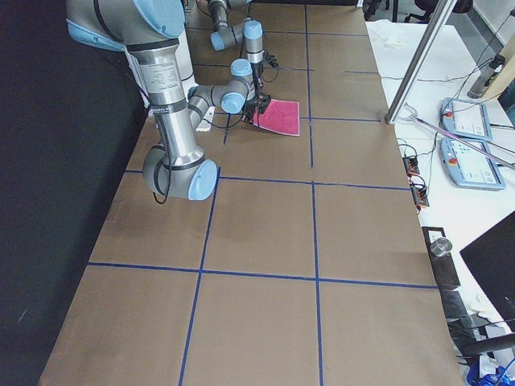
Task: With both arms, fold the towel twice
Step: 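Lift both near corners and fold them over onto the far edge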
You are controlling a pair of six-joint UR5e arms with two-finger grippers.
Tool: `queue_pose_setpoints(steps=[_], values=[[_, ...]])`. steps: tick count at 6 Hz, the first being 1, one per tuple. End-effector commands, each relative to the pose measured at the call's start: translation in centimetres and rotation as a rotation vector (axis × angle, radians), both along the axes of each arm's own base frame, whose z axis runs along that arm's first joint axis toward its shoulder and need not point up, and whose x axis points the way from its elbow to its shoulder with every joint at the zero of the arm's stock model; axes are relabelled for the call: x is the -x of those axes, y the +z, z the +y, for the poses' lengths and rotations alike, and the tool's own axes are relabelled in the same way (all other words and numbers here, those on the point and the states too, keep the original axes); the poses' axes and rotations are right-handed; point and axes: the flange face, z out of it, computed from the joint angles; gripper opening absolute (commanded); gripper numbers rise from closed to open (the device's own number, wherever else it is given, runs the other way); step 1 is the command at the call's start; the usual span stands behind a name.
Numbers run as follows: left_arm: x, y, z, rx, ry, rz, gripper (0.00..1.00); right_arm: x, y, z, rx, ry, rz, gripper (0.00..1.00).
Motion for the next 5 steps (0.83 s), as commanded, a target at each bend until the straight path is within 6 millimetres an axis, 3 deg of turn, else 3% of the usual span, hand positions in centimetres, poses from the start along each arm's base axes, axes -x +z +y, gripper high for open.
queue_pose_setpoints(steps=[1,3,4,5], values=[[0.8,-1.2,0.2,0.015,-0.019,0.029,0.00,-1.4,-1.0,1.2,-0.010,-0.012,-0.031,0.02],[3.3,-2.0,-4.4,0.006,-0.104,0.043,0.00,-3.3,-1.6,-3.4,-0.015,0.073,-0.034,0.01],[3.8,-1.7,-6.6,0.021,-0.144,0.033,0.00,-3.0,-0.6,-6.1,-0.008,0.110,-0.004,0.01],[2.7,-0.7,-8.2,0.028,-0.161,0.022,0.00,-2.1,-0.7,-9.0,-0.001,0.143,0.013,0.01]])
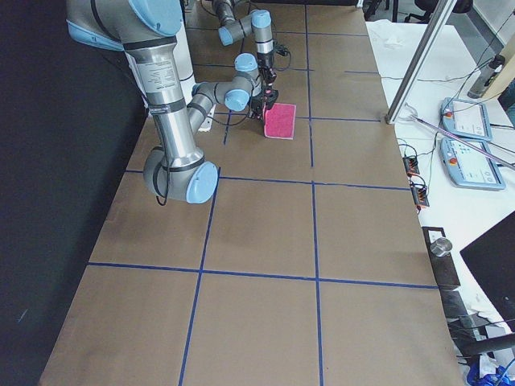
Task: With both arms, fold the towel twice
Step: 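Lift both near corners and fold them over onto the far edge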
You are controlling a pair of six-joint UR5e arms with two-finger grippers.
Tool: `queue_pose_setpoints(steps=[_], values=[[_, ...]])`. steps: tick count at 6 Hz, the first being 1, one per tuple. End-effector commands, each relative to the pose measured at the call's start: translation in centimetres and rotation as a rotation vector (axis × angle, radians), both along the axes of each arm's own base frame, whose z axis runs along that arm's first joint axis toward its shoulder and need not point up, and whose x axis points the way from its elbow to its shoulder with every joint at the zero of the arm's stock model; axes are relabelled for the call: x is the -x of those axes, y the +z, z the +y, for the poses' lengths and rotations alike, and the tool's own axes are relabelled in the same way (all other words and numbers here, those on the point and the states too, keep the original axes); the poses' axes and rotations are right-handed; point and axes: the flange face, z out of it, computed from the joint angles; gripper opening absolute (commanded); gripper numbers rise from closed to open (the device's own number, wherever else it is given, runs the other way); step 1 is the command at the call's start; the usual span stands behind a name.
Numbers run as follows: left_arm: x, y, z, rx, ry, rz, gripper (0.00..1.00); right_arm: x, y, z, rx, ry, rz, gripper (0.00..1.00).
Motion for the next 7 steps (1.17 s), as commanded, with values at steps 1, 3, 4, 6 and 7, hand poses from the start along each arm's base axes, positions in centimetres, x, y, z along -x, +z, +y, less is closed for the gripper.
queue_pose_setpoints(steps=[1,3,4,6,7], values=[[-1.7,1.6,-2.9,0.006,-0.030,-0.002,0.00,1.8,-0.1,-5.0,0.017,0.056,0.032,0.01],[-3.0,2.2,-4.2,-0.008,-0.054,-0.004,0.00,1.8,1.2,-6.9,0.032,0.083,0.060,0.01],[-3.8,2.3,-4.6,-0.008,-0.058,-0.014,0.00,2.2,1.3,-7.6,0.037,0.087,0.068,0.01],[-3.8,4.0,-6.7,-0.027,-0.099,-0.033,0.46,3.2,2.1,-8.9,0.051,0.096,0.093,0.22],[-3.0,4.9,-8.7,-0.040,-0.126,-0.012,0.70,3.3,1.6,-10.1,0.053,0.113,0.093,0.35]])
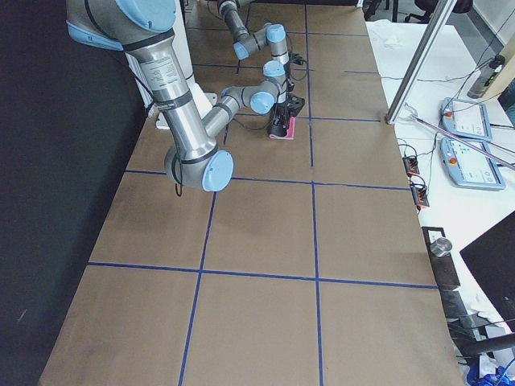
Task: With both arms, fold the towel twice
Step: 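Lift both near corners and fold them over onto the far edge, then release the towel and raise the right gripper away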
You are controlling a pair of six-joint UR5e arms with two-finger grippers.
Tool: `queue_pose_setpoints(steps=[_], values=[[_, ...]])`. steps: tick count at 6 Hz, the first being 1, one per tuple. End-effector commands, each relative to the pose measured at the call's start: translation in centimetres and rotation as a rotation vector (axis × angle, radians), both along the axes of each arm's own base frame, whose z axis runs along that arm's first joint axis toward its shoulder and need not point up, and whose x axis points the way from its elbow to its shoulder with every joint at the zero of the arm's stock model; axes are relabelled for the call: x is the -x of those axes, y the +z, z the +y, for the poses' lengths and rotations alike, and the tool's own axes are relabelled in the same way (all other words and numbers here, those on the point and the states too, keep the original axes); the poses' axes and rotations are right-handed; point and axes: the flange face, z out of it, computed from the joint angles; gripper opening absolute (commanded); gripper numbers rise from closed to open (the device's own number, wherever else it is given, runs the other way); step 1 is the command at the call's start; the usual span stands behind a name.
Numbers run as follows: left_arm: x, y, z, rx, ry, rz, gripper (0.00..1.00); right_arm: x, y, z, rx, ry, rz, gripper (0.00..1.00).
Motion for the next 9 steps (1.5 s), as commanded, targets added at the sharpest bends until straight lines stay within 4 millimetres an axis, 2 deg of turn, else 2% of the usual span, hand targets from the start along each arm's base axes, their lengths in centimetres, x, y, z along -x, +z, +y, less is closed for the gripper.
queue_pose_setpoints(steps=[1,2,3,4,5,6,7,9], values=[[0.6,0.7,-1.8,-0.018,-0.029,0.017,0.77,-0.1,-0.7,-1.1,0.012,-0.002,-0.015,0.57],[0.9,0.6,-1.6,-0.022,-0.023,0.024,0.77,-0.6,-1.1,-1.2,0.029,-0.023,-0.037,0.78],[1.0,0.1,-1.0,-0.027,-0.017,0.035,0.77,-2.4,-1.9,-1.0,0.036,-0.038,-0.072,0.79],[0.6,-1.0,0.6,-0.026,0.001,0.056,0.77,-4.7,-1.8,-0.3,0.041,-0.044,-0.095,0.99],[-0.9,-1.0,2.9,0.020,0.010,0.069,0.78,-6.9,-1.4,-0.6,0.048,-0.051,-0.110,1.00],[-1.1,-0.4,3.8,0.092,-0.015,0.087,0.77,-9.3,-1.2,-2.1,0.080,-0.060,-0.134,1.00],[-0.9,1.5,4.1,0.107,-0.017,0.065,0.77,-10.1,-0.3,-2.0,0.083,-0.074,-0.128,1.00],[-1.8,2.0,4.9,0.115,-0.003,0.055,0.77,-10.1,-0.5,-1.8,0.077,-0.077,-0.132,1.00]])
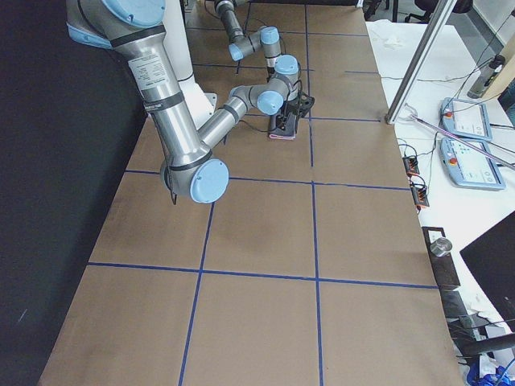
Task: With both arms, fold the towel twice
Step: 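Release the towel and raise the right gripper away, then grasp the folded strip's end nearest the left gripper with the left gripper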
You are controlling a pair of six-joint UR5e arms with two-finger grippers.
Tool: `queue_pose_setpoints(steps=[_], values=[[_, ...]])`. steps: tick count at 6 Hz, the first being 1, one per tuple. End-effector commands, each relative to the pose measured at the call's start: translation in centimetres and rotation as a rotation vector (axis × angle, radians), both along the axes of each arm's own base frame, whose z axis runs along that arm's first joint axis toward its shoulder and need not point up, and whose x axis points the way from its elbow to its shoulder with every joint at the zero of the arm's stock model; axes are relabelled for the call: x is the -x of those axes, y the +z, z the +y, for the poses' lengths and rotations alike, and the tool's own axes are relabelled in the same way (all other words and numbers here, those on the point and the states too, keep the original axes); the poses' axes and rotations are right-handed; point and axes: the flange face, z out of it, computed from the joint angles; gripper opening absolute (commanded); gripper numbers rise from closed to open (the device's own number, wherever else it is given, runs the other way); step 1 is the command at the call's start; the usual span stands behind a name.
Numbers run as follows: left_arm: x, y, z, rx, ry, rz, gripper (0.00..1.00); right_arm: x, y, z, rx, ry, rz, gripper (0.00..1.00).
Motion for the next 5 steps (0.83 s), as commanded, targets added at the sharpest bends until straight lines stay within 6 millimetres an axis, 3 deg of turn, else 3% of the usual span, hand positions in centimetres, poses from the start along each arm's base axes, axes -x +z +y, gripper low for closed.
queue_pose_setpoints(steps=[1,2,3,4,5], values=[[-0.75,0.39,0.84,0.007,0.014,-0.006,0.77,-0.09,0.03,0.07,-0.001,-0.002,-0.001,1.00],[-1.07,0.51,1.16,0.007,0.020,-0.007,0.77,-0.07,-0.20,0.18,-0.004,-0.003,-0.004,1.00],[-1.04,0.44,1.18,0.007,0.020,-0.006,0.71,0.02,-0.04,0.22,-0.002,-0.005,-0.002,1.00],[-1.07,0.37,1.28,0.007,0.021,-0.004,0.44,0.02,-0.04,0.22,-0.002,-0.005,-0.002,1.00],[-1.07,0.37,1.28,0.007,0.021,-0.004,0.30,0.05,0.03,0.18,-0.002,-0.004,0.000,1.00]])
